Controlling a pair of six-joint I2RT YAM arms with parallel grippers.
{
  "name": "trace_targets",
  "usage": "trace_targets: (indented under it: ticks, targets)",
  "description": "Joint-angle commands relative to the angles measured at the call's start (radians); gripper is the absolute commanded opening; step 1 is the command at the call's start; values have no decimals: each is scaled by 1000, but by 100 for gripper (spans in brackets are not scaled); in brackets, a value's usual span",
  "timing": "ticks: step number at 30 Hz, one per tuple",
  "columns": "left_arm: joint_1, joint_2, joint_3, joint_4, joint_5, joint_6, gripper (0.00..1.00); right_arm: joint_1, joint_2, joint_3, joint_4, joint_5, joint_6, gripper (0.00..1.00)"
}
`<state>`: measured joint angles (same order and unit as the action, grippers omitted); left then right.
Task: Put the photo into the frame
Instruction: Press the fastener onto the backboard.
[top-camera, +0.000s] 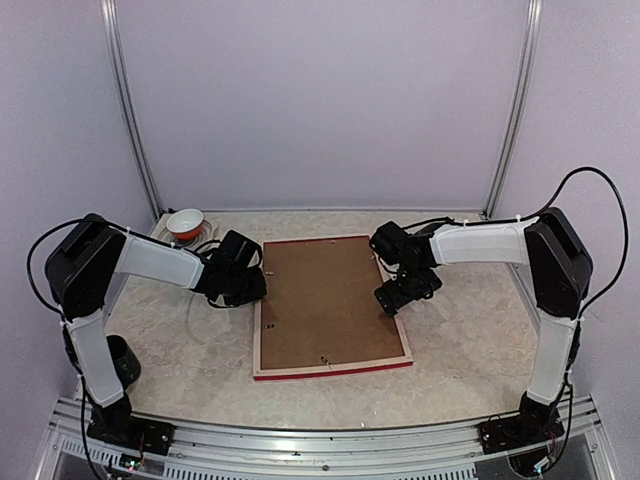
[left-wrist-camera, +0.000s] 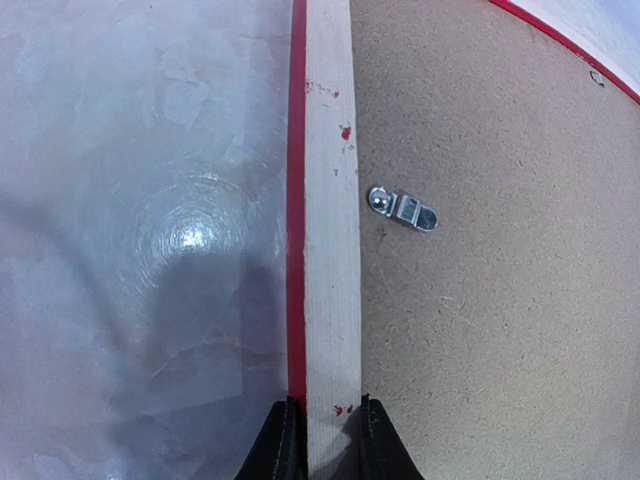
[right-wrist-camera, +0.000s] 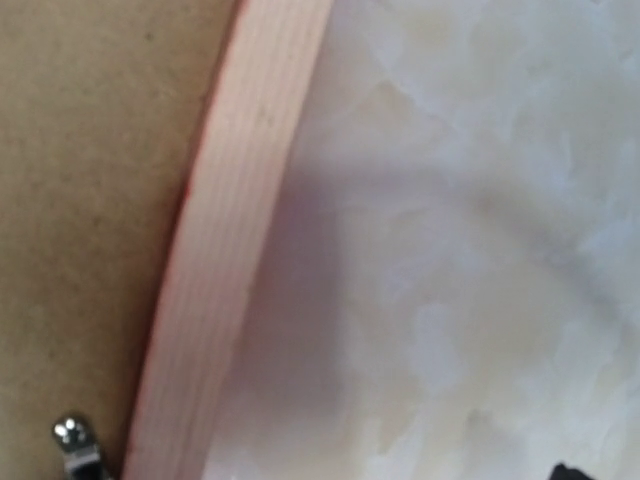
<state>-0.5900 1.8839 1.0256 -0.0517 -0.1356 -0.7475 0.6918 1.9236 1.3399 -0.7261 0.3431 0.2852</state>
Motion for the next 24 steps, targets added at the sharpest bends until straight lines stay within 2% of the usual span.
trace_targets:
  ticks: [1, 15, 24]
  targets:
    - [10, -3, -25, -47, 41, -21, 15, 2, 35, 30, -19, 30, -2, 99]
    - [12, 1, -24, -47, 46, -22, 15, 11, 106, 40, -72, 151, -1, 99]
    - [12, 4, -25, -46, 45, -23, 15, 67, 91, 12, -23, 182, -80, 99]
